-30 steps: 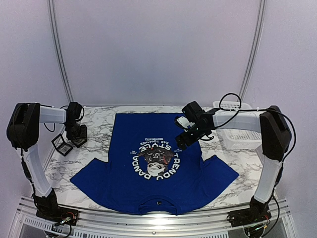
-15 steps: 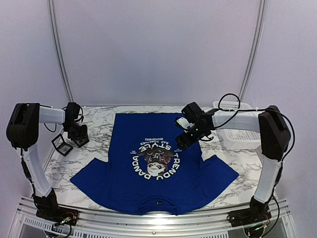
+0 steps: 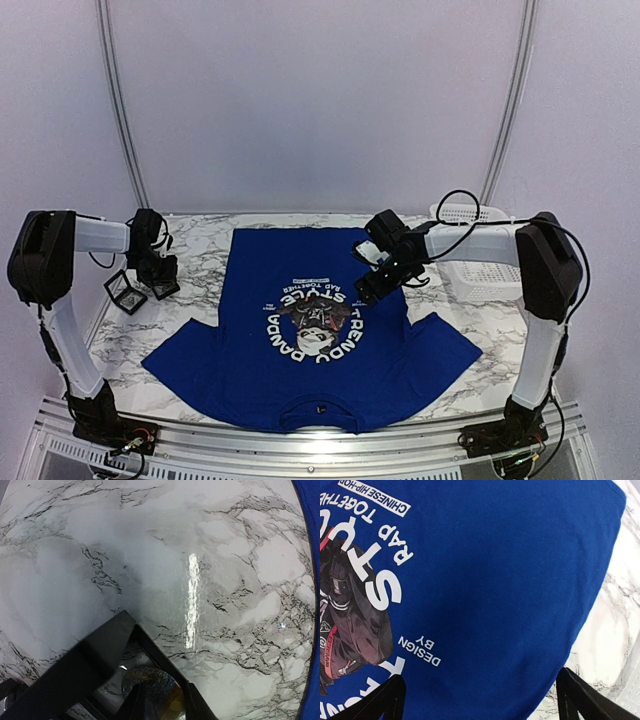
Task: Pin the brooch onto the clothing
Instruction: Pick up the brooch from the brooch box.
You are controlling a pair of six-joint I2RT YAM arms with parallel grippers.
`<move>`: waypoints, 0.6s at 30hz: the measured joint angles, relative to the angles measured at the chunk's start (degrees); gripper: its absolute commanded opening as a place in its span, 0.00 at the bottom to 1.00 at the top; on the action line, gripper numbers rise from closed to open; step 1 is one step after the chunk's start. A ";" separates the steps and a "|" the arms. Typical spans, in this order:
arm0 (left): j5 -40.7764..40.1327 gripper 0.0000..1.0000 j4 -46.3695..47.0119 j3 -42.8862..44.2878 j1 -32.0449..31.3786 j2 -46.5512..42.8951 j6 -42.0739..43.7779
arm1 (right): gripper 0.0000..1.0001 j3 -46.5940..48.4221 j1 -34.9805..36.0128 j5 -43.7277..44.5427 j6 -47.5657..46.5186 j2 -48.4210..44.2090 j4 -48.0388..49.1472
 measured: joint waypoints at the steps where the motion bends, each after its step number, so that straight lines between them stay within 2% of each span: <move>1: 0.02 0.21 -0.11 -0.02 0.00 -0.20 0.35 | 0.99 0.00 0.00 0.02 -0.02 0.00 -0.02; 9: -0.37 0.13 -0.31 -0.04 -0.28 -1.11 0.70 | 0.98 0.00 0.00 -0.02 -0.02 0.00 -0.20; 18: -6.69 0.08 -2.12 -0.07 -1.95 -3.17 1.36 | 0.99 0.00 0.00 -0.66 -0.04 0.00 -0.22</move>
